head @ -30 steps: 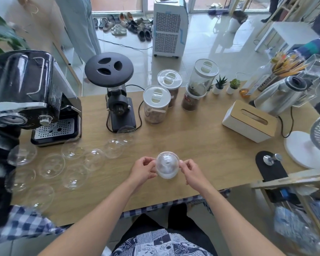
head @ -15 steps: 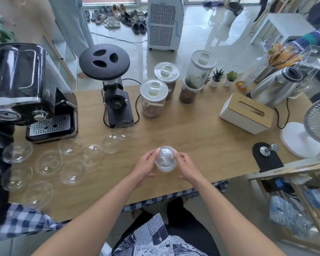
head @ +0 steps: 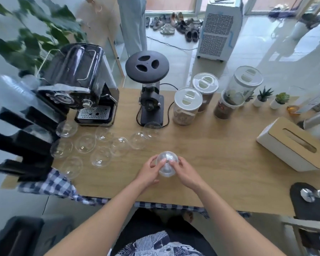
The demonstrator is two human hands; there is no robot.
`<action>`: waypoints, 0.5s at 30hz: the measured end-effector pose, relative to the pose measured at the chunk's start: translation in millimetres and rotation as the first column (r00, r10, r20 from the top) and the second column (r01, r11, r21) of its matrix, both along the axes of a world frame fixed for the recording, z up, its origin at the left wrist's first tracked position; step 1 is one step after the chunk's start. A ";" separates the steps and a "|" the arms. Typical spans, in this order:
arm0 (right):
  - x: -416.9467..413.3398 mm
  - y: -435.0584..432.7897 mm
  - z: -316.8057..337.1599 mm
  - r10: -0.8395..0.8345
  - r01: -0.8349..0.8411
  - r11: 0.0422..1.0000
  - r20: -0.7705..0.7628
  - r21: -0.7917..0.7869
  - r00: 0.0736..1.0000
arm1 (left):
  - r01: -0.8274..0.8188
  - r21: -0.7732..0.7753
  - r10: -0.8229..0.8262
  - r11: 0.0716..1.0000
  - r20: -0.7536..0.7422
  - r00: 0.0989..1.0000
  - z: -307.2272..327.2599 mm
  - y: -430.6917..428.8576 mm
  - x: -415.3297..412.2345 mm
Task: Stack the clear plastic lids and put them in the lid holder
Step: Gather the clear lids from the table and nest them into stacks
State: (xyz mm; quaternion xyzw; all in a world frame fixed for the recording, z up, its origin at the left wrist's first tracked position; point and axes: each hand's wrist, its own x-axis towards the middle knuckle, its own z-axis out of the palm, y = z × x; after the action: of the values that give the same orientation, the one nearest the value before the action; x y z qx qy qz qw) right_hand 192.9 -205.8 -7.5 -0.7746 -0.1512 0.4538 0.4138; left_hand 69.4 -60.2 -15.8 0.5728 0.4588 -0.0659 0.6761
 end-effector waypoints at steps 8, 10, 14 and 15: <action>9.9 30.5 5.2 0.132 -0.120 0.984 0.090 -0.134 0.987 | 0.013 0.024 -0.013 1.000 -0.009 1.000 4.4 25.0 -12.9; 13.0 37.5 8.2 0.138 -0.109 0.973 0.134 -0.202 0.981 | 0.051 0.065 -0.049 0.997 -0.028 0.998 7.5 42.3 -22.0; 7.9 60.8 23.4 0.107 -0.031 0.976 0.353 -0.214 0.930 | 0.169 0.375 -0.160 0.912 -0.054 0.986 11.5 93.6 -56.5; 3.3 70.0 28.0 0.097 -0.020 0.981 0.396 -0.195 0.913 | 0.203 0.468 -0.191 0.860 -0.073 0.979 13.3 108.4 -67.5</action>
State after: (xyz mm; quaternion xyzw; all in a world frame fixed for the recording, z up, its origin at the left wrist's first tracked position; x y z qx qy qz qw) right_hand 196.2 -135.8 20.5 -0.8818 -0.2132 0.3088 0.2857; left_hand 1.8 48.1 -2.4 0.7633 0.4083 -0.0278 0.4999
